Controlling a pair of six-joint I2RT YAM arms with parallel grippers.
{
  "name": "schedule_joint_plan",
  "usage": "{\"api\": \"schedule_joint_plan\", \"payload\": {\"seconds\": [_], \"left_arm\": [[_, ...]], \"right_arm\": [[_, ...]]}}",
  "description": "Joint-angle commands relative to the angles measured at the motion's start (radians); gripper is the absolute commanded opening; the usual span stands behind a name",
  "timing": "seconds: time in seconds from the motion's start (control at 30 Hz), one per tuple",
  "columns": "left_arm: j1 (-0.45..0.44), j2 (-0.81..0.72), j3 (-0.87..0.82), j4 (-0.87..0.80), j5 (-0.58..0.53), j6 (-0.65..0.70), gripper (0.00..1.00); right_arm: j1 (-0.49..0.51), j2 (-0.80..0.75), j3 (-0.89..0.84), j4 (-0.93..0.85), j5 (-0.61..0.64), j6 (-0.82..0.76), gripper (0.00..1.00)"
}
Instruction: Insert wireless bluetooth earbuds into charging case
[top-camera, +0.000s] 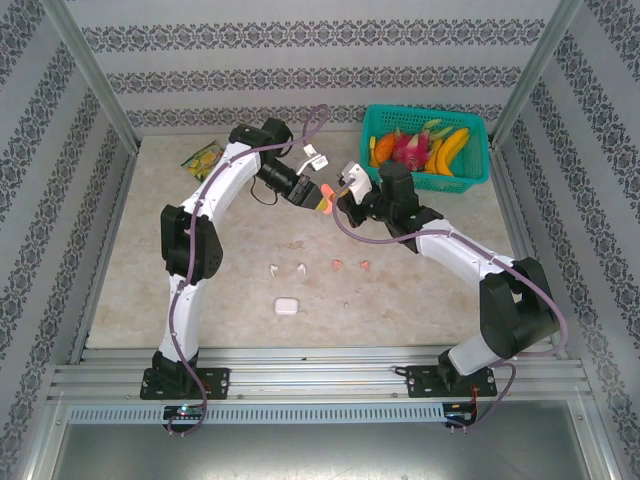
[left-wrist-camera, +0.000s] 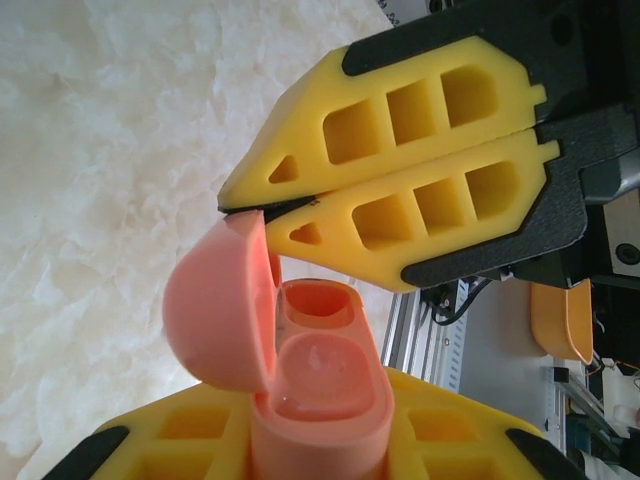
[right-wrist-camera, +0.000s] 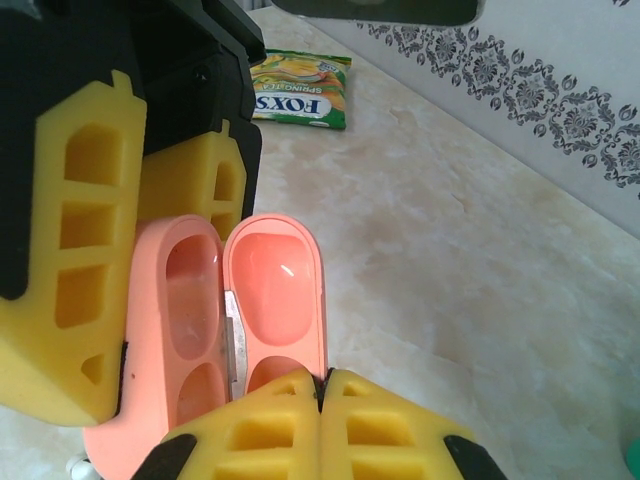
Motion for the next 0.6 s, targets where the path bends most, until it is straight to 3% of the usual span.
{"api": "schedule_joint_plan", "payload": {"seconds": [0.0,0.13,0.23,0.3,0.57], "left_arm": [[-0.011,0.018,0.0,0.008,0.032,0.018,0.24],[-0.011,0.018,-0.006,0.011,0.032,0.021,0.14],[-0.009,0.016,-0.01,0.014,0.032,0.021,0.09],[-0.009,0.014,-0.016,0.022,0.033,0.018,0.05],[0.012,-0.021,-0.084,0.142,0.031,-0.056,0.0]], "right_arm": [[0.012,-0.029,0.036,0.005,-0.019,0.001,0.0],[0.01,-0.041,0.035,0.008,0.014,0.014,0.04],[-0.006,-0.061,0.041,0.016,0.048,0.063,0.36],[-0.03,-0.085,0.046,0.017,0.052,0.116,0.5],[-0.135,-0.203,0.033,-0.052,0.056,0.27,0.83]]}}
